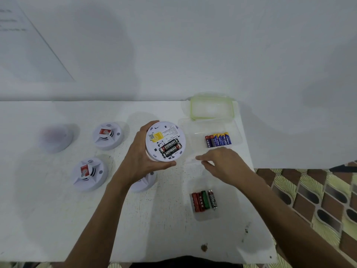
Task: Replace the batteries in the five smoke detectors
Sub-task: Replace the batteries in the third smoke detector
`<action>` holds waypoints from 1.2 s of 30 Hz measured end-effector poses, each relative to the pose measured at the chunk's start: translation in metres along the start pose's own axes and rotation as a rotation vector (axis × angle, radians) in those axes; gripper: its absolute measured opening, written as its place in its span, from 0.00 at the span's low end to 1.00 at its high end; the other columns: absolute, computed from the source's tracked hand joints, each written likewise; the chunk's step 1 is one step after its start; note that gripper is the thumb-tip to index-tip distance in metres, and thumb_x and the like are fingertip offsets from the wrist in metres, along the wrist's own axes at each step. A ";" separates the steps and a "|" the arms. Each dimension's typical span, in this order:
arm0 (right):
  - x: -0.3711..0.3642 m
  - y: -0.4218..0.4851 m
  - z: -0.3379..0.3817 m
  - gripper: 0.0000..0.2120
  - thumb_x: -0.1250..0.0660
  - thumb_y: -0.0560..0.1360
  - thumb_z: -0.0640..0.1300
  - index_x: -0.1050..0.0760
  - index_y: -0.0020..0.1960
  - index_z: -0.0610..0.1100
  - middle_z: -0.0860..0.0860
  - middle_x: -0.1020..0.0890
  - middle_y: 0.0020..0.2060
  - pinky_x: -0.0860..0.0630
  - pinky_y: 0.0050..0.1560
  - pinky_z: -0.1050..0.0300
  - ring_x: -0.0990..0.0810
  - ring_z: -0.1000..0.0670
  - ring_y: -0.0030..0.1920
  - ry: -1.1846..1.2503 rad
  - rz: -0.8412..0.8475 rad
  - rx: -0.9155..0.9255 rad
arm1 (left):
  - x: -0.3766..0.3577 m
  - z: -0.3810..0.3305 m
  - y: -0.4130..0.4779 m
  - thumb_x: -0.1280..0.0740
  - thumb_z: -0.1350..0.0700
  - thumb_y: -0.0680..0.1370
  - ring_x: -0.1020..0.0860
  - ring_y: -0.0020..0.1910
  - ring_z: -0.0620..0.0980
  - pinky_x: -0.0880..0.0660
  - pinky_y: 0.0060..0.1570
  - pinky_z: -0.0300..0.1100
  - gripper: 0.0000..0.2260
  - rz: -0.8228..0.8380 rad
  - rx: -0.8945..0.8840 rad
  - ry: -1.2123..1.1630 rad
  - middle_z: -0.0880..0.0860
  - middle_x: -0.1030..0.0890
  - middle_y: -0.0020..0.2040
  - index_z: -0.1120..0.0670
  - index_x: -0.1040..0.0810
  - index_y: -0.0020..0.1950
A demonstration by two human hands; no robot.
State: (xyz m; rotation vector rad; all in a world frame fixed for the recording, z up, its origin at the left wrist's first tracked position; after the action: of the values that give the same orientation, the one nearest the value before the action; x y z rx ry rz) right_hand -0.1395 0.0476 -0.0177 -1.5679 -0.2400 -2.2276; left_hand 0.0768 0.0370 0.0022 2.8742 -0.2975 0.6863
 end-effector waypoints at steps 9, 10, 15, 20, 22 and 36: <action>-0.016 0.008 0.009 0.15 0.41 0.81 0.52 0.24 0.66 0.56 0.52 0.19 0.58 0.30 0.47 0.58 0.22 0.49 0.58 -0.229 0.113 0.035 | -0.004 0.002 0.002 0.22 0.40 0.58 0.31 0.66 0.40 0.33 0.63 0.30 0.47 0.009 0.000 0.002 0.42 0.31 0.68 0.46 0.40 0.71; -0.017 0.009 0.007 0.16 0.40 0.80 0.54 0.24 0.66 0.56 0.53 0.19 0.59 0.31 0.47 0.58 0.22 0.49 0.58 -0.189 0.141 0.012 | -0.003 0.001 0.002 0.22 0.40 0.58 0.31 0.66 0.40 0.33 0.63 0.31 0.46 0.008 -0.001 0.003 0.42 0.31 0.68 0.45 0.40 0.71; -0.016 0.009 0.001 0.17 0.35 0.76 0.59 0.21 0.62 0.55 0.55 0.19 0.60 0.29 0.52 0.58 0.22 0.51 0.58 -0.045 0.175 -0.085 | -0.005 -0.002 0.001 0.23 0.39 0.58 0.30 0.66 0.42 0.32 0.64 0.36 0.44 0.012 -0.004 0.010 0.44 0.31 0.68 0.41 0.41 0.70; -0.008 0.007 0.004 0.15 0.35 0.78 0.55 0.19 0.60 0.51 0.56 0.18 0.58 0.29 0.53 0.60 0.21 0.53 0.58 0.001 0.097 -0.070 | -0.005 -0.002 0.000 0.23 0.39 0.58 0.30 0.65 0.40 0.33 0.63 0.32 0.44 0.006 0.000 0.004 0.44 0.31 0.68 0.40 0.41 0.69; -0.008 0.006 0.003 0.14 0.34 0.77 0.53 0.18 0.58 0.49 0.54 0.17 0.58 0.28 0.54 0.58 0.21 0.52 0.57 0.039 0.100 -0.074 | -0.005 -0.001 -0.001 0.23 0.39 0.58 0.30 0.65 0.40 0.33 0.63 0.31 0.45 0.003 0.001 0.000 0.43 0.31 0.68 0.42 0.41 0.70; 0.027 -0.010 0.061 0.05 0.29 0.75 0.44 0.25 0.49 0.48 0.53 0.19 0.51 0.22 0.38 0.68 0.18 0.59 0.48 0.884 -0.333 -0.200 | -0.003 -0.020 -0.006 0.22 0.42 0.59 0.30 0.66 0.41 0.31 0.65 0.40 0.43 -0.080 -0.105 0.005 0.38 0.31 0.66 0.38 0.41 0.68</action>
State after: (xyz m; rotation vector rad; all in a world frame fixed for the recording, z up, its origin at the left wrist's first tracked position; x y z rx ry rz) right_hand -0.0987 0.0725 0.0298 -0.5041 -0.0107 -3.0321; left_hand 0.0666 0.0473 0.0178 2.7681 -0.2106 0.6434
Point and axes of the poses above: each hand's wrist, its own y-axis towards the middle knuckle, its own x-axis out of the back of the hand, z = x × y, the point moved 6 cm from there along y, towards the middle knuckle
